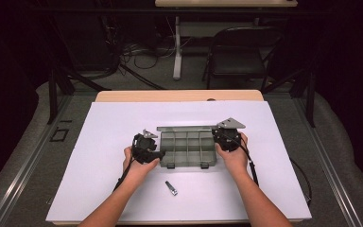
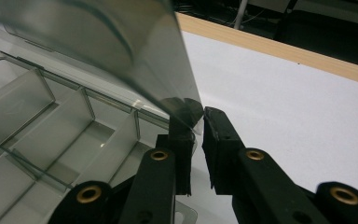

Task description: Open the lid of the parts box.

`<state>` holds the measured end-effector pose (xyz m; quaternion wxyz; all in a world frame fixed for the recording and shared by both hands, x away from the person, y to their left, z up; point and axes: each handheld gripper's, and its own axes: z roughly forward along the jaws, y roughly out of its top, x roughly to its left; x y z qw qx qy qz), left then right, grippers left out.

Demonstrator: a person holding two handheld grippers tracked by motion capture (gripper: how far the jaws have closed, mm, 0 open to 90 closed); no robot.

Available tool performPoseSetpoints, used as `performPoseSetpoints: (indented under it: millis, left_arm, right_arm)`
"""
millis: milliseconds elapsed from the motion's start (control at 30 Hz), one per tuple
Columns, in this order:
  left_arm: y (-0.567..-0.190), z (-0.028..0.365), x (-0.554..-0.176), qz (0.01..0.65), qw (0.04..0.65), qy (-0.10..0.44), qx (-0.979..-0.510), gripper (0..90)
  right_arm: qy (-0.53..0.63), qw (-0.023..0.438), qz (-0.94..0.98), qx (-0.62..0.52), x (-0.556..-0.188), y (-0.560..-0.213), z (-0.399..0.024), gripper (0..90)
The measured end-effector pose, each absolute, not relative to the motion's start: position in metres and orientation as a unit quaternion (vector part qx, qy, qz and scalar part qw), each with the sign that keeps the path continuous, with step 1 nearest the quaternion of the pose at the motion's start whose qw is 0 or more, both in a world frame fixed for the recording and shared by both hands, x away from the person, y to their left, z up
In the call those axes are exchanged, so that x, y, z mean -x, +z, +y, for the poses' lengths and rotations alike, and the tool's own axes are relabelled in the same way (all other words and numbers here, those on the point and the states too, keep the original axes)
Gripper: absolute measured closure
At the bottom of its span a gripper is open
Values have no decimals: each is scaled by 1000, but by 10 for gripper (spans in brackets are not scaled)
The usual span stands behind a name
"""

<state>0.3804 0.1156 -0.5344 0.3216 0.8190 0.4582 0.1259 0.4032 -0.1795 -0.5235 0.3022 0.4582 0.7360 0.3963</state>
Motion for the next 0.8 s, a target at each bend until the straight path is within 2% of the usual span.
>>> performPoseSetpoints:
  millis: [167, 533, 800]
  left_arm:
    - [-541, 112, -382, 460, 316, 122, -821, 526]
    - [-551, 105, -384, 460, 309, 123, -823, 612]
    - [-551, 105, -382, 458, 309, 128, -824, 620]
  right_arm:
    - [396, 302, 736, -459, -403, -523, -179, 820]
    - [399, 301, 734, -460, -404, -524, -180, 819]
    - [408, 299, 723, -471, -405, -526, -179, 819]
